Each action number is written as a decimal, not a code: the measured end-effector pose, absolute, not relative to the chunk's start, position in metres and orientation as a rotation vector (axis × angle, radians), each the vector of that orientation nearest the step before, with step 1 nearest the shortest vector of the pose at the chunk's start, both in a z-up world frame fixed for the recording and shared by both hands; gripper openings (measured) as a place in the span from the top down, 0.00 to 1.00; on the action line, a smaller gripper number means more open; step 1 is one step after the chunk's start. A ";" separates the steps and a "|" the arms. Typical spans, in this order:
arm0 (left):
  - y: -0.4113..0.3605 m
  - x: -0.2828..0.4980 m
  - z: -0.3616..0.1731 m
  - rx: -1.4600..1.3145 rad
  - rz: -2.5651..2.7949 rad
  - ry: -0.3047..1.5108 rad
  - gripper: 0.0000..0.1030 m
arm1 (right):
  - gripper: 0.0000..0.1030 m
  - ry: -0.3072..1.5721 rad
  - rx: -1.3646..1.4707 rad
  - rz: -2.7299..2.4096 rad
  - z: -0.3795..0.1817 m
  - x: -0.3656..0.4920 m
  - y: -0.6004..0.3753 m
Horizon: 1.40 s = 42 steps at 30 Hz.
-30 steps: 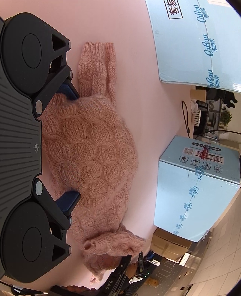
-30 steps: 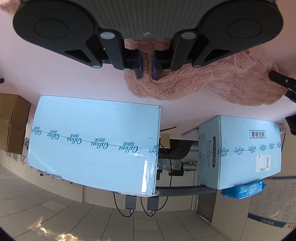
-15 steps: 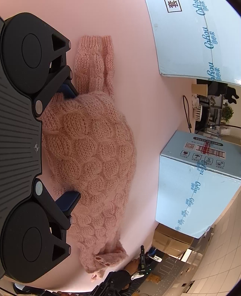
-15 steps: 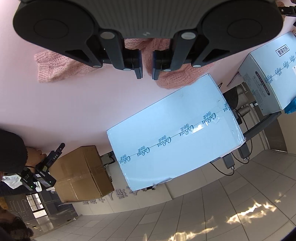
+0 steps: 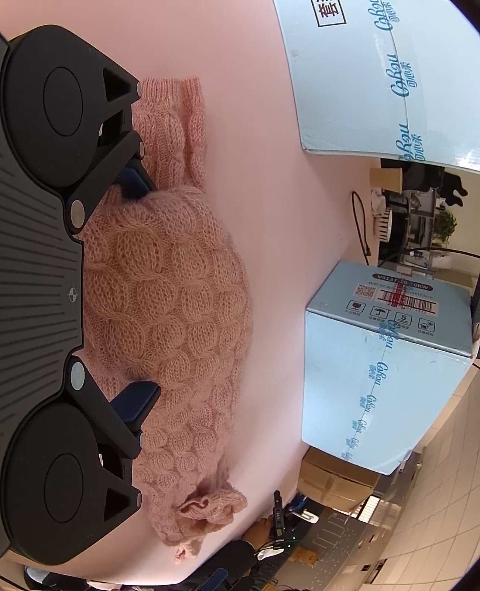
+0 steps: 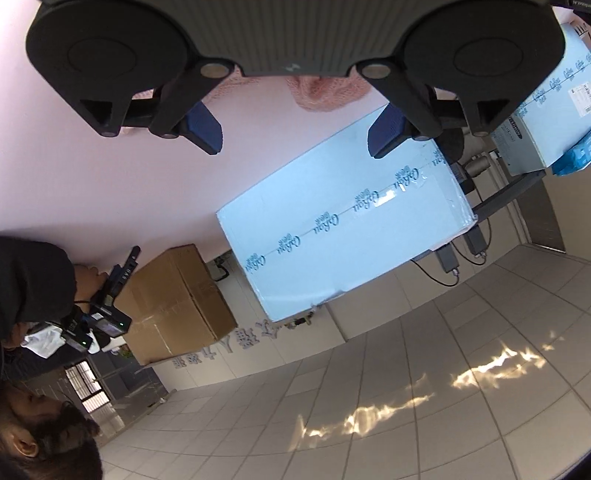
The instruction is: Fold clothes
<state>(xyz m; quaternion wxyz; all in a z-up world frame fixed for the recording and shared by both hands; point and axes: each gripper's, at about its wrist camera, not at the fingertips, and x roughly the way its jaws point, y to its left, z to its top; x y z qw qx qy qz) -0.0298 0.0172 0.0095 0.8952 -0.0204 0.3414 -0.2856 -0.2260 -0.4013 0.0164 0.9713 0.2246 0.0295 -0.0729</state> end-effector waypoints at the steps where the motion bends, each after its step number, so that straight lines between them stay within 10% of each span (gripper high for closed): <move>1: 0.018 -0.027 0.009 -0.055 -0.598 0.712 0.03 | 0.06 0.097 0.415 -0.119 0.019 -0.219 -0.400; 12: 0.021 -0.014 0.009 -0.130 -0.575 0.765 0.67 | 0.10 0.478 0.172 0.067 0.008 -0.148 -0.375; 15: 0.015 -0.015 0.012 -0.092 -0.532 0.727 0.75 | 0.45 0.514 0.217 0.075 0.004 -0.135 -0.380; 19: 0.013 -0.012 0.017 -0.080 -0.476 0.674 0.79 | 0.81 0.493 0.297 0.112 0.006 -0.118 -0.391; 42: 0.072 -0.011 0.119 -0.001 -0.267 0.354 0.82 | 0.92 0.146 0.366 0.310 0.126 -0.004 -0.347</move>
